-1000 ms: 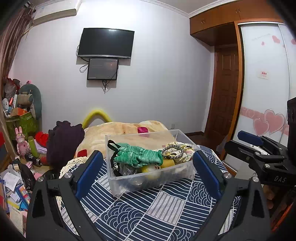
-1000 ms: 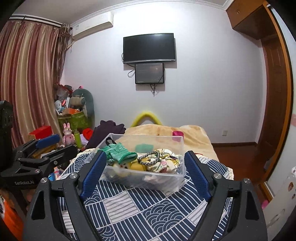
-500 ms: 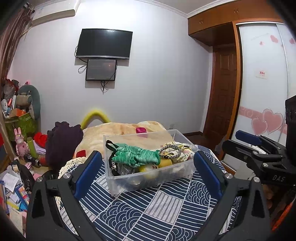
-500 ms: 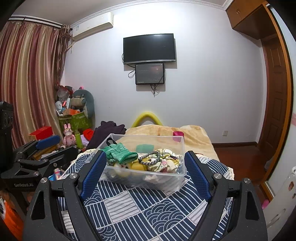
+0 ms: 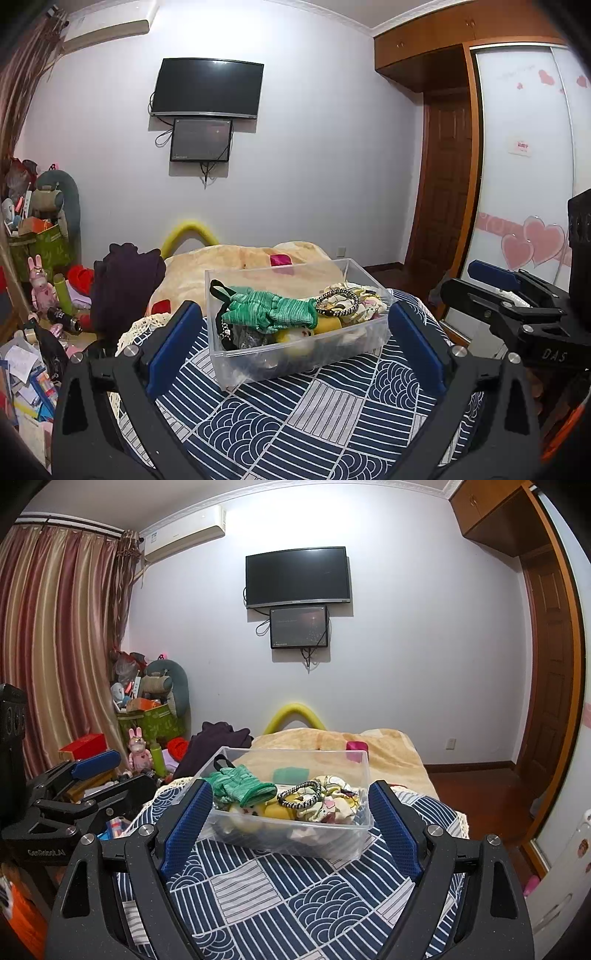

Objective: Organize soft objects

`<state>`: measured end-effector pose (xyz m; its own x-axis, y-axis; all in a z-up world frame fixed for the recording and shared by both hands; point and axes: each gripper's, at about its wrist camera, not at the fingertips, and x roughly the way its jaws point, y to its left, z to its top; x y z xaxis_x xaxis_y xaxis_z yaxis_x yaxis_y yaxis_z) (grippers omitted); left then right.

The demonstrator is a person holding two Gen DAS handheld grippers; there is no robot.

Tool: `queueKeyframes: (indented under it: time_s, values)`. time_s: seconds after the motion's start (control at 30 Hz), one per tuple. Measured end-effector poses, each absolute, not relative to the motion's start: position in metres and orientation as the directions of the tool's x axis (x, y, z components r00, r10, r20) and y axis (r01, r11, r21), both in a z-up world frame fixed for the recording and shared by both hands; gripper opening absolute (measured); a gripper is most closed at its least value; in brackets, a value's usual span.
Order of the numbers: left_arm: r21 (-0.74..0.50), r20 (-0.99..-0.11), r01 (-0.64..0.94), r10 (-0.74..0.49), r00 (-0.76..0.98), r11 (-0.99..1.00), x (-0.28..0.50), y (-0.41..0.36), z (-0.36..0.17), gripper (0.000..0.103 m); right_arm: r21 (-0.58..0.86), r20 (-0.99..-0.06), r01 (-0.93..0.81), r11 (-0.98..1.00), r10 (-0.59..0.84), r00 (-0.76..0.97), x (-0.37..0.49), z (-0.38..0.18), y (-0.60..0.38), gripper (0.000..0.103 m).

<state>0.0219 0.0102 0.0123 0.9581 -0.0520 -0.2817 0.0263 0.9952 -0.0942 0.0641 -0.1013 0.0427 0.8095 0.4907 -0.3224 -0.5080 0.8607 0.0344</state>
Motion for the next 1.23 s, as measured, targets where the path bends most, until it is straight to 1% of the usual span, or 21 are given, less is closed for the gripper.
queueKeyframes:
  time_s: [0.57,1.0,1.23]
  values:
    - [-0.109,-0.297,0.037,-0.068,0.952,0.993,0.0242,0.0106,0.0101,0.102,0.036,-0.322,-0.511,0.859,0.494,0.807,0.0646,0.0441,-0.1012,0.085]
    - [-0.087,-0.301,0.054,-0.078,0.950,0.995,0.0221,0.0035,0.0098,0.102,0.034,-0.327,-0.511,0.859,0.492,0.807,0.0644,0.0406,-0.1007,0.085]
    - [-0.104,-0.306,0.053,-0.083,0.948,0.993,0.0229,0.0050,0.0096,0.102,0.037,-0.335,-0.510,0.859,0.491,0.804,0.0651,0.0380,-0.0999,0.085]
